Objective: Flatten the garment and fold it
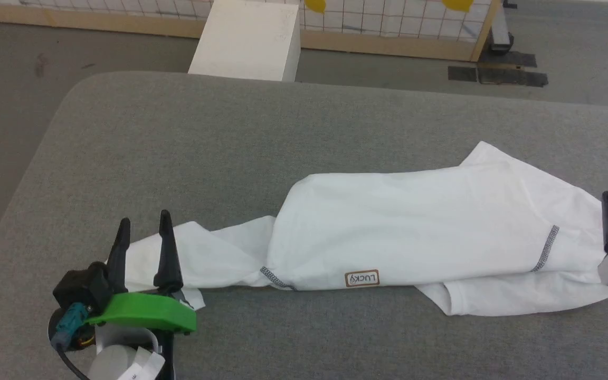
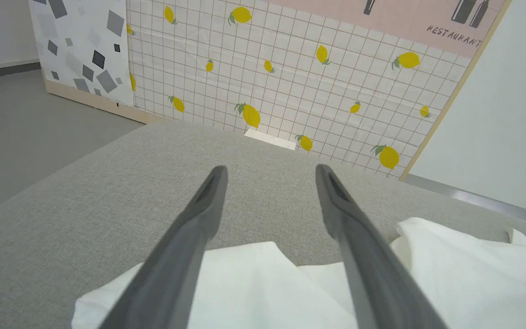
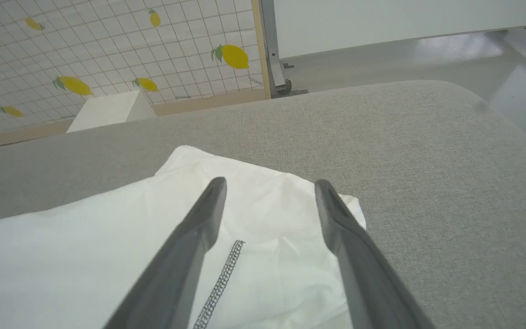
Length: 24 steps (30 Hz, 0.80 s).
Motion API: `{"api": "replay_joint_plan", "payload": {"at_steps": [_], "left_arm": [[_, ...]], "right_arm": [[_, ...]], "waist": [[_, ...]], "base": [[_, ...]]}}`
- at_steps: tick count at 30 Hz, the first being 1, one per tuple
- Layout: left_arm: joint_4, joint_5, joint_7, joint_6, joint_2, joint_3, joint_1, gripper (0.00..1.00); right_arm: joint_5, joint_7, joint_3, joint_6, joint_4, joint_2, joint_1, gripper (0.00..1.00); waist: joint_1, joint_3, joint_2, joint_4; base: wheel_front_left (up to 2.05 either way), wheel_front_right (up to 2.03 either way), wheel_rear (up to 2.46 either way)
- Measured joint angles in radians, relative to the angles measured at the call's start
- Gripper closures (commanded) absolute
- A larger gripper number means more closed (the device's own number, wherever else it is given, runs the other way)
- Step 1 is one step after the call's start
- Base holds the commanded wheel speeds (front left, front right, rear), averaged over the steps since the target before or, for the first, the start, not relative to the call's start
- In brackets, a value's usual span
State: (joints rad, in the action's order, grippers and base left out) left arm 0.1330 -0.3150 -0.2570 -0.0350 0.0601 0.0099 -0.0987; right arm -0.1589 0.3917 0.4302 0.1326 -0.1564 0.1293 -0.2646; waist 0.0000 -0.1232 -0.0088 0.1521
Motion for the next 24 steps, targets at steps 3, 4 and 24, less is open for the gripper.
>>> {"api": "replay_joint_plan", "payload": {"at_steps": [3, 4, 24], "left_arm": [[0.013, -0.001, 0.000, -0.004, 0.000, -0.006, 0.011, 0.00], [0.015, -0.002, 0.001, -0.005, 0.000, -0.009, 0.015, 0.00], [0.289, -0.044, 0.855, -0.003, 0.036, -0.225, -0.434, 0.00]], "right_arm": [[-0.036, -0.061, 0.003, 0.000, 0.054, -0.054, 0.070, 0.00], [-0.048, -0.072, -0.005, 0.000, 0.071, -0.063, 0.099, 0.00], [-0.157, -0.103, -0.111, 0.000, 0.125, -0.079, 0.233, 0.00]], "waist": [[0.0000, 0.021, 0.0000, -0.015], [0.0000, 0.028, 0.0000, -0.021], [0.0000, -0.019, 0.0000, -0.132]], "base": [[0.00, 0.00, 0.00], [0.00, 0.00, 0.00], [0.00, 0.00, 0.00]]}}
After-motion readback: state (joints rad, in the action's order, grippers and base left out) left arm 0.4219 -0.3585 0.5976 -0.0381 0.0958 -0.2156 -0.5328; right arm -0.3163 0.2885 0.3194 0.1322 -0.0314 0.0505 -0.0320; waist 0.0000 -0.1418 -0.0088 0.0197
